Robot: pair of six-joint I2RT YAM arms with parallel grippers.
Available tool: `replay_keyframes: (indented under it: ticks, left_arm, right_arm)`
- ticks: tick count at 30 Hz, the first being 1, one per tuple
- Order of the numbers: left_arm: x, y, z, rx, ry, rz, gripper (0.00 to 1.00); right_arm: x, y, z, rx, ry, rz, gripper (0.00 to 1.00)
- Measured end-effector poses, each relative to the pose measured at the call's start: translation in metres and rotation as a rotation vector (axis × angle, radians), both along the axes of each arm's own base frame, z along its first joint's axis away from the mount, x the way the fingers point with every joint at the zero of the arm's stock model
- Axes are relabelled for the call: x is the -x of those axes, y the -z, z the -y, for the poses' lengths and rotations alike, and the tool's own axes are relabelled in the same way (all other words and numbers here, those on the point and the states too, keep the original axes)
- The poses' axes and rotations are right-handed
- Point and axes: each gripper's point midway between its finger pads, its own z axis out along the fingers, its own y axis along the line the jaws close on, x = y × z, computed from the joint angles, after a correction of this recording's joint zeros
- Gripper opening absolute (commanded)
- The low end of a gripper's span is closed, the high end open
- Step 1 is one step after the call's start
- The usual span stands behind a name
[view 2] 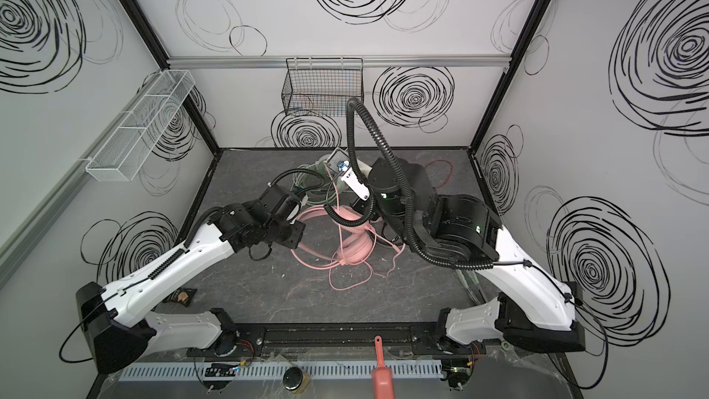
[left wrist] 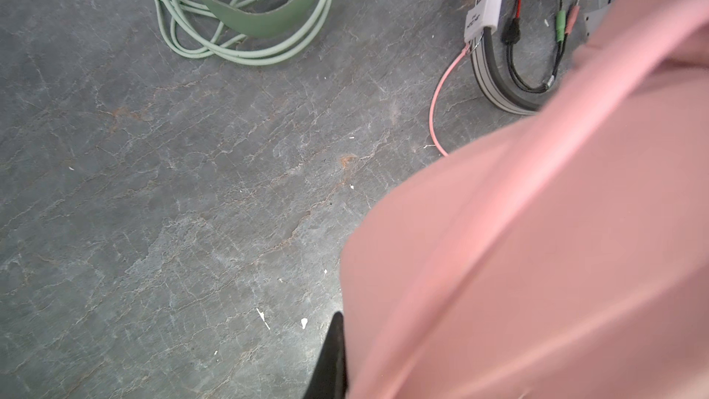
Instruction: Wrap the headphones
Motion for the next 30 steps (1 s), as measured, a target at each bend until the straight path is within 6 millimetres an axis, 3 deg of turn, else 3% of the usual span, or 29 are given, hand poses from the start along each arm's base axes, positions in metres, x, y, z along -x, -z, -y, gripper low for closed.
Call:
replay_keyframes:
  ticks: [7,14,21,24,30]
  left_arm:
    - [0.009,-0.008,0.001,0.035,0.028,-0.005,0.0]
    - [0.027,-0.021,0.01,0.106,0.089,-0.016,0.0]
    - [0.041,-0.037,0.019,0.171,0.153,-0.005,0.0]
    - [0.048,-0.042,0.023,0.202,0.183,-0.013,0.0]
    - [0.072,-0.052,0.041,0.29,0.285,-0.052,0.0]
  right_arm:
    - [-0.023,0.041,0.027,0.108,0.13,-0.048,0.0]
    - [-0.059,0.083,0.075,0.196,0.281,-0.134,0.0]
    - [-0.064,0.121,0.085,0.273,0.257,-0.217,0.0]
    - [-0.062,0.126,0.088,0.281,0.241,-0.228,0.0]
    - [-0.056,0.116,0.083,0.207,0.16,-0.214,0.0]
